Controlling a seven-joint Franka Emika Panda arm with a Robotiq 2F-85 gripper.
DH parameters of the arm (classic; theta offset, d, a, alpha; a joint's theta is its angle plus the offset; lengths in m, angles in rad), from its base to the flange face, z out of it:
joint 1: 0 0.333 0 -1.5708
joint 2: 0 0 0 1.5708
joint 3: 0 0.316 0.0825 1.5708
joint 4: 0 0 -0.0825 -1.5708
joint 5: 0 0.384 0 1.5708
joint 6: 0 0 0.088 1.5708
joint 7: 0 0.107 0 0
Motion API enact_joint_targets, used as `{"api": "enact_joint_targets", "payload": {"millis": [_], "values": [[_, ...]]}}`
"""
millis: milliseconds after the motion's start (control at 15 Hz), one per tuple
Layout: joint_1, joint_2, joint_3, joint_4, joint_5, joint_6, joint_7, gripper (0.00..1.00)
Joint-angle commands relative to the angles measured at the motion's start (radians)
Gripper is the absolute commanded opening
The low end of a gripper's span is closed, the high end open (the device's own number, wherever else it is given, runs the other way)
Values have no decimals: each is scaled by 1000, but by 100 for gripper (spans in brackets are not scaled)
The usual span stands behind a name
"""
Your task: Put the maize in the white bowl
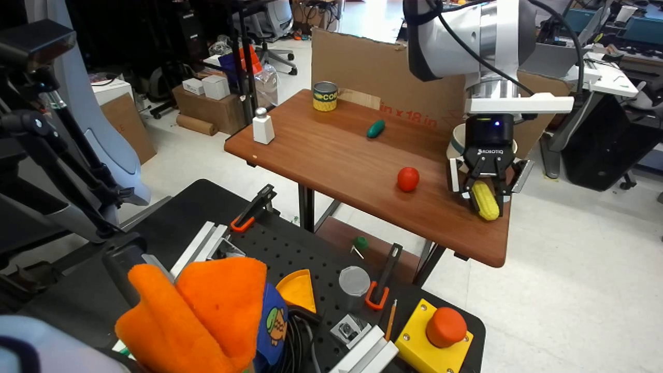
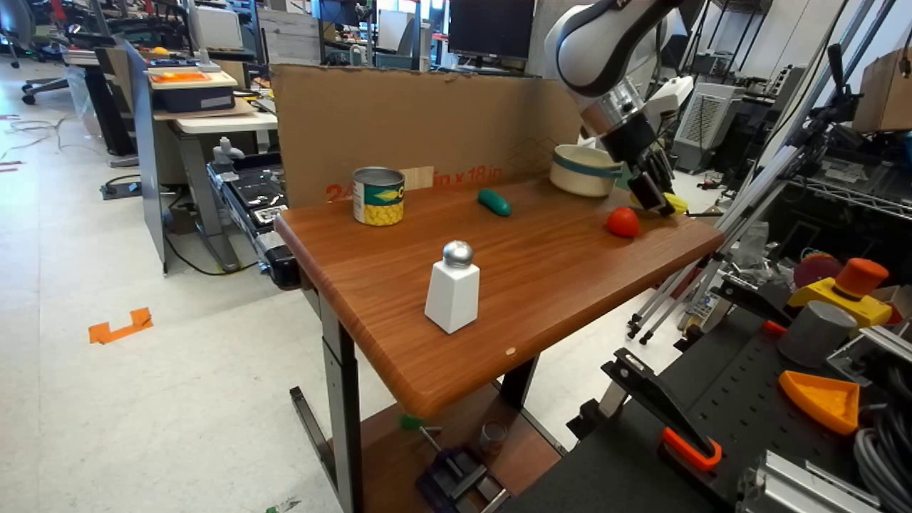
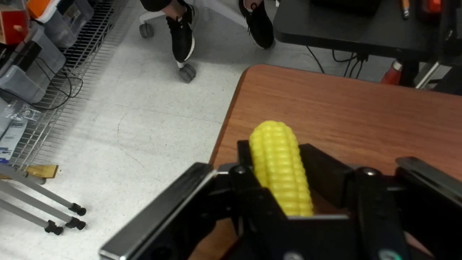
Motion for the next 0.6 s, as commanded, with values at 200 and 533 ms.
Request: {"api": "enact_joint_targets", "payload": {"millis": [200,533], "values": [[-23,-249,6,-214,-14,102,46,20],[-19,-326,19,-129,39,113,83,20]]}}
